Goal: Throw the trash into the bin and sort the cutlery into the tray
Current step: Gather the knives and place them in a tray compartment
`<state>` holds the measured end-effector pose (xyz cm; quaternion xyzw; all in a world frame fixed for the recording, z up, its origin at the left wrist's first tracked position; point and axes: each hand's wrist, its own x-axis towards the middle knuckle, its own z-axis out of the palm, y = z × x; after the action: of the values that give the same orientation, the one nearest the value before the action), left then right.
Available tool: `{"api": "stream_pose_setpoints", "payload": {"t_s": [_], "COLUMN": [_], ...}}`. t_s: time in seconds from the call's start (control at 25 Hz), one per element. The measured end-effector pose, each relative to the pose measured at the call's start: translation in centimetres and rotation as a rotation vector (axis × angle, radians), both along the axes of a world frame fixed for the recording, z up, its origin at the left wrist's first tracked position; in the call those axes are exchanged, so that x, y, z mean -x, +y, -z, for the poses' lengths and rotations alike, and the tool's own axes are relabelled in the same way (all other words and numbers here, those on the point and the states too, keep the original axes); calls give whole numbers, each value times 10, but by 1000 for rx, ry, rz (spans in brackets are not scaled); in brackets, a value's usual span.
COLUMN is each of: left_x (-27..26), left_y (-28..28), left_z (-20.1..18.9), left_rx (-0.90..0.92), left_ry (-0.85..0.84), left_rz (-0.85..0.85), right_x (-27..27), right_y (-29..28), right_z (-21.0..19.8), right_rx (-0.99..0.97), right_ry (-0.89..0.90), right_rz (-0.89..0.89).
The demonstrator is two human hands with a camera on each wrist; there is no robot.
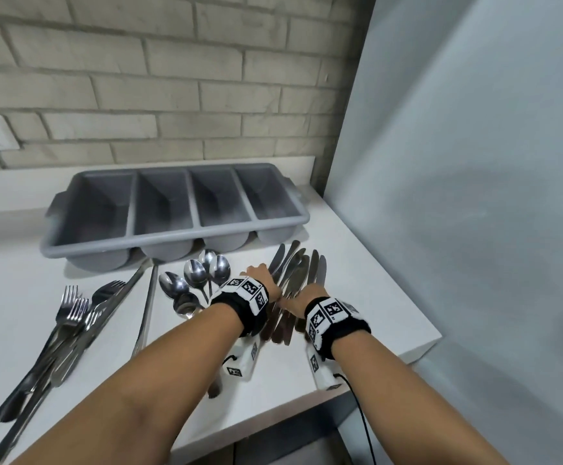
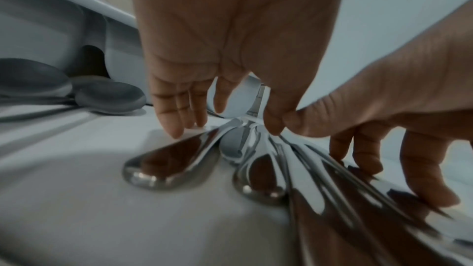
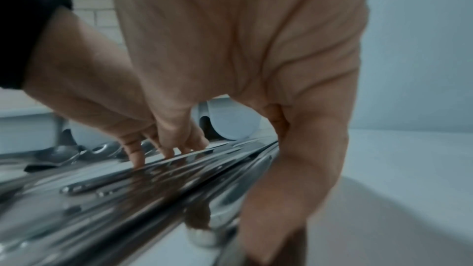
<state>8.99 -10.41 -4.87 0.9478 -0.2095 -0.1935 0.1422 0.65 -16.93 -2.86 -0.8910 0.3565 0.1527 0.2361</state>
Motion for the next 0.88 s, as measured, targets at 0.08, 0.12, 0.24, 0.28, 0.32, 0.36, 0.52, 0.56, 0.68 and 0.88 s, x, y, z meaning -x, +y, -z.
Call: {"api": "stream_pose_setpoints", "payload": {"t_s": [0.08, 0.12, 0.24, 0.28, 0.32, 0.36, 0.52, 0.56, 0.68, 0.88], "left_x": [-3, -4, -8, -9, -9, -8, -8, -7, -3, -3], "left_y": [-6, -8, -11, -11, -10, -9, -9, -10, -14, -15], "left_z": [6, 7, 13, 14, 14, 14, 14, 15, 20, 25], "left_rx": [-45, -55, -58, -65, -74, -80, -82, -88, -117, -190], "left_ry": [-20, -11, 7, 8, 4, -5, -45, -55, -82, -40], "left_rz": [17, 22, 81, 96, 109, 113, 112, 113, 129, 167], "right_x": [-9, -14, -24, -25, -24, -22, -17, -19, -22, -11], "right_y": [-1, -1, -2, -4, -4, -5, -10, -11, -15, -19], "right_z": [14, 20, 29, 31, 31, 31, 27, 27, 27, 25], "right_rx": [-9, 5, 38, 45, 50, 60, 98, 84, 59, 74], "right_ry": [14, 34, 81, 77, 76, 82, 95, 89, 66, 57], "right_rz": [60, 71, 152, 186, 227, 266, 319, 329, 244, 109]}}
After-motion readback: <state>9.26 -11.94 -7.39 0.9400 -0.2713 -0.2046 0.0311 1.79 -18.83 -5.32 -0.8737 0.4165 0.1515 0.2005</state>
